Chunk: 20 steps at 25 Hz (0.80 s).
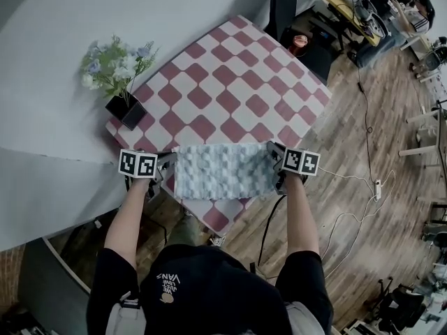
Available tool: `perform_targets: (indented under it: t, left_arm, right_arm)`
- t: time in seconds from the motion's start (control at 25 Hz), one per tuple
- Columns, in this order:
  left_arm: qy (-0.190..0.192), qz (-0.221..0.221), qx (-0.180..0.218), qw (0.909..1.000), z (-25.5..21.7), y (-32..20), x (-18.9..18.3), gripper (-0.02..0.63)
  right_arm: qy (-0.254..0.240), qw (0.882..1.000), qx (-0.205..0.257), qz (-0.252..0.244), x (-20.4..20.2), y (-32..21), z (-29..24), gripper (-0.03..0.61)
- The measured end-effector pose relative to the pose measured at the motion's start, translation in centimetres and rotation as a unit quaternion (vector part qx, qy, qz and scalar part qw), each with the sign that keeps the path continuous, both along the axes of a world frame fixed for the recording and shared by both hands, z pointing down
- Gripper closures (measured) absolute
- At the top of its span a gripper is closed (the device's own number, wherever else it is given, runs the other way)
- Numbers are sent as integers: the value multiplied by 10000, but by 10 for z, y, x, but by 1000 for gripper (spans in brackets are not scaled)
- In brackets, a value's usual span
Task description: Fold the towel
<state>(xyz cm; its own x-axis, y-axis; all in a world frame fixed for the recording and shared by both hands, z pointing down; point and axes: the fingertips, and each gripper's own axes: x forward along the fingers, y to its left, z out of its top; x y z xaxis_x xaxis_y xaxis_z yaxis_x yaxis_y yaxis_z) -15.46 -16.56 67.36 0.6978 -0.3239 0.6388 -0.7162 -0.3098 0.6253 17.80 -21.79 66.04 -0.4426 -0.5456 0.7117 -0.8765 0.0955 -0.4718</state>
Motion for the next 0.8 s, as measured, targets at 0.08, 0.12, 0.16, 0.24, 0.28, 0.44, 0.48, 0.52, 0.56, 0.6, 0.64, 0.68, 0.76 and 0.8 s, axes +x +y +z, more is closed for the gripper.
perform_targets:
  t: [0.08,0.12,0.16,0.24,0.28,0.44,0.48,0.52,0.56,0.6,0.64,0.68,0.76,0.8]
  left_arm:
    - [237,-201,-219,9993,4,-1,-1,597]
    - [291,-266,-262,9989,5,-1,-2,594]
    - [317,-308,-273,9986,6,-1,-3,594]
    - [359,-391,-271,9982,5,0,-4,594]
    - [381,-454,-288,9978,5,1,-6,589]
    - [260,-681,-283,9969,6,4,-20,495]
    - [200,-685,-220,9972,4,5,-22,494]
    - [138,-689,-146,9974,1,7,-23,494]
    - [79,-701,-67,9975,-2,8,-24,492]
    - [23,-719,14,9974,-5,9,-25,486]
    - [-41,-738,102,9972,-8,11,-26,470]
    - [-128,-752,215,9969,-11,12,-27,454]
    - [-405,-758,550,9948,-23,13,-30,429]
    - [-571,-742,763,9927,-31,13,-30,418]
  right_arm:
    - [147,9998,-97,28,-1,-4,9,528]
    - [198,9997,-167,22,-2,-5,13,521]
    - [205,9995,-235,-3,-4,-6,16,509]
    - [62,9994,-341,-67,-8,-6,17,469]
    - [-75,9992,-377,-84,-9,-6,16,451]
    - [-842,9954,-430,-170,-15,0,4,389]
    - [-1069,9931,-445,-209,-16,2,-1,355]
    - [-1273,9905,-461,-238,-17,5,-6,310]
    - [-1424,9884,-470,-250,-15,8,-11,290]
    - [-1507,9872,-466,-240,-11,10,-15,285]
    - [-1530,9870,-442,-203,-5,13,-19,285]
    - [-1519,9875,-390,-131,4,16,-23,285]
    - [-1494,9885,-208,86,23,22,-31,285]
    - [-1491,9886,-105,202,32,27,-35,284]
